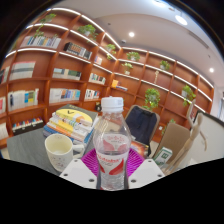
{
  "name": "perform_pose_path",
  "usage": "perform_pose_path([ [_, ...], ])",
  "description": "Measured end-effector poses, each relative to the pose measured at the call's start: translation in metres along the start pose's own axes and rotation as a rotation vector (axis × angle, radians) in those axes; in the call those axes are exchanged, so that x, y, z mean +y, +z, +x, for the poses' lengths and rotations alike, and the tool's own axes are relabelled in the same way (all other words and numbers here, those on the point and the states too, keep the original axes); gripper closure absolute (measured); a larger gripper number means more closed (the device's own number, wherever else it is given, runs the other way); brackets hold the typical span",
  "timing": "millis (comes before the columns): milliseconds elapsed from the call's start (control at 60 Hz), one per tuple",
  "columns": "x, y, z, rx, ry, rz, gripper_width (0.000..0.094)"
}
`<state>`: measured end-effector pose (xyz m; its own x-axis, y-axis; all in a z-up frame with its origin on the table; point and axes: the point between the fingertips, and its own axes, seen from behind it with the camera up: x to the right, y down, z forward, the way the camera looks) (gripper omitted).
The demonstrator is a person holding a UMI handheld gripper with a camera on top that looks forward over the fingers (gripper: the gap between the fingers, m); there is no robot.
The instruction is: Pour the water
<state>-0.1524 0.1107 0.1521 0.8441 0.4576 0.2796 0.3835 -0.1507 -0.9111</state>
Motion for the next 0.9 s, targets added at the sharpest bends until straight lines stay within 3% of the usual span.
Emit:
perform_pose_path([
  [333,0.053,0.011,-0.011,-0.006,0.261,0.028,0.0579],
  [500,0.051,0.009,-0.003,0.024,0.301,0.074,0.0574],
  [650,0.052,0.007,-0.002,0.022,0.329,0.079,0.0446],
  [750,0.058,0.003,-0.005,0.005,0.343,0.037,0.0383],
  [850,0.065,-0.013,-0.016,-0.018,0.351,-0.004,0.0156],
  [900,0.071,-0.028,-0.022,-0.03,0.34,-0.032,0.0085],
])
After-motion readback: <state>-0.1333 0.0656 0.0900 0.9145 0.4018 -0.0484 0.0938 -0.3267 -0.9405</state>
